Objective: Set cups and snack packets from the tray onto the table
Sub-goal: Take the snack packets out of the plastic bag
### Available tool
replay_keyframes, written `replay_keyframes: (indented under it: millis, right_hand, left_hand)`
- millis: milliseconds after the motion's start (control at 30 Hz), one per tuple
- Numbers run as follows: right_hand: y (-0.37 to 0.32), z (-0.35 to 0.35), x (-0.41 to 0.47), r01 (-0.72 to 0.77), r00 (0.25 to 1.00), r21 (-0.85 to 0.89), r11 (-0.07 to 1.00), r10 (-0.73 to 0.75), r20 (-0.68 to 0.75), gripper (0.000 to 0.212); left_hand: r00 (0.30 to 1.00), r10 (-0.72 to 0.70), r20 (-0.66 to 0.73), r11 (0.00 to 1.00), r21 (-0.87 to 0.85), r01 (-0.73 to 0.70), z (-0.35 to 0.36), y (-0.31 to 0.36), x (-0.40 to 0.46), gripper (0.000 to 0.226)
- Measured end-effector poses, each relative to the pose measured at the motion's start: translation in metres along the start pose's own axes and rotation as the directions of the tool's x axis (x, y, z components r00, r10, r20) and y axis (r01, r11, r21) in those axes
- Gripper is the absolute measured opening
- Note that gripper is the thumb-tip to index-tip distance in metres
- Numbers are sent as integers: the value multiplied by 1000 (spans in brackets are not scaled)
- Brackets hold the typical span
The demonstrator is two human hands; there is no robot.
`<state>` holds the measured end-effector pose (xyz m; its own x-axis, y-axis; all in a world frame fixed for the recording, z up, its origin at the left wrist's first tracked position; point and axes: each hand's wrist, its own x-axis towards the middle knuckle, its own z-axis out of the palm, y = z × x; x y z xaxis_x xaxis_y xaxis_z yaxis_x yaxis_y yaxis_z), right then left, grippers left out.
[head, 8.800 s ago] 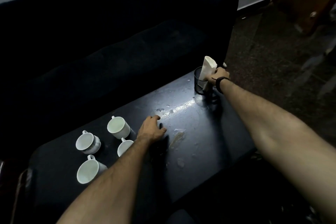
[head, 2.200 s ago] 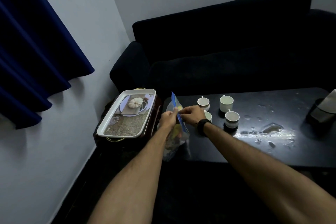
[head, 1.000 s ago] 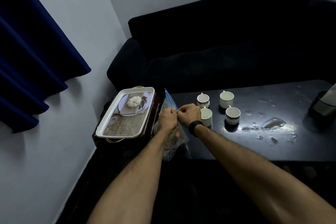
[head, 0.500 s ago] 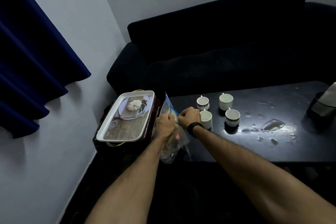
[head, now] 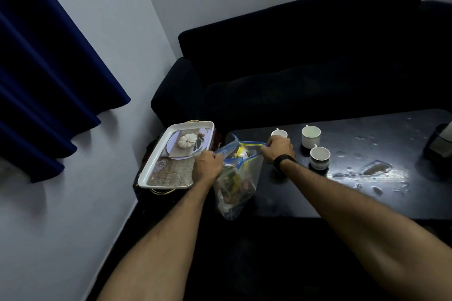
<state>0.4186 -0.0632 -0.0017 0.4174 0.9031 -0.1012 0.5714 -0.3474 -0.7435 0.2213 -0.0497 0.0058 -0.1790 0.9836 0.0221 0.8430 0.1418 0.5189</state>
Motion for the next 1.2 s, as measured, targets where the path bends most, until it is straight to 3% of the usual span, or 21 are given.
replay_keyframes:
  millis: [233, 400, 567, 733, 833, 933, 1000, 1100, 1200]
  right_hand:
    - [-11, 5, -3, 239, 969, -4, 971, -238, 69, 13]
    - [-20, 11, -14, 374, 925, -54, 926, -369, 86, 11]
    - [-6, -1, -7, 159, 982, -97, 982, -168, -88, 19]
    - [4, -7, -3, 78, 989, -152, 985, -96, -114, 21]
    - [3, 0, -5, 70, 996, -137, 988, -78, -54, 29]
    - [0, 6, -7, 129, 987, -48, 990, -124, 98, 45]
    - [-2, 10, -6, 178, 971, 20, 984, -179, 159, 52]
    - [-1, 11, -6, 206, 968, 67, 976, -213, 131, 53]
    - [9, 6, -6, 208, 974, -4, 978, -206, 93, 51]
  left_hand:
    - [999, 19, -37, 998, 68, -16, 7, -1, -6, 27]
    - [996, 9, -92, 997, 76, -2, 10, 12, -1, 38]
    - [963, -16, -268, 992, 115, 48, -3, 10, 2, 35]
    - [947, -26, -319, 991, 116, 66, -12, -2, 3, 35]
    - [956, -36, -292, 995, 83, 63, -8, -1, 0, 36]
    - [967, -23, -254, 997, 62, 40, -5, 2, -4, 30]
    - [988, -8, -153, 998, 57, 17, -2, 3, -7, 23]
    - [993, 21, 114, 999, 38, -25, 0, 8, -14, 42]
    - [989, 32, 142, 999, 35, -38, -2, 9, -16, 43]
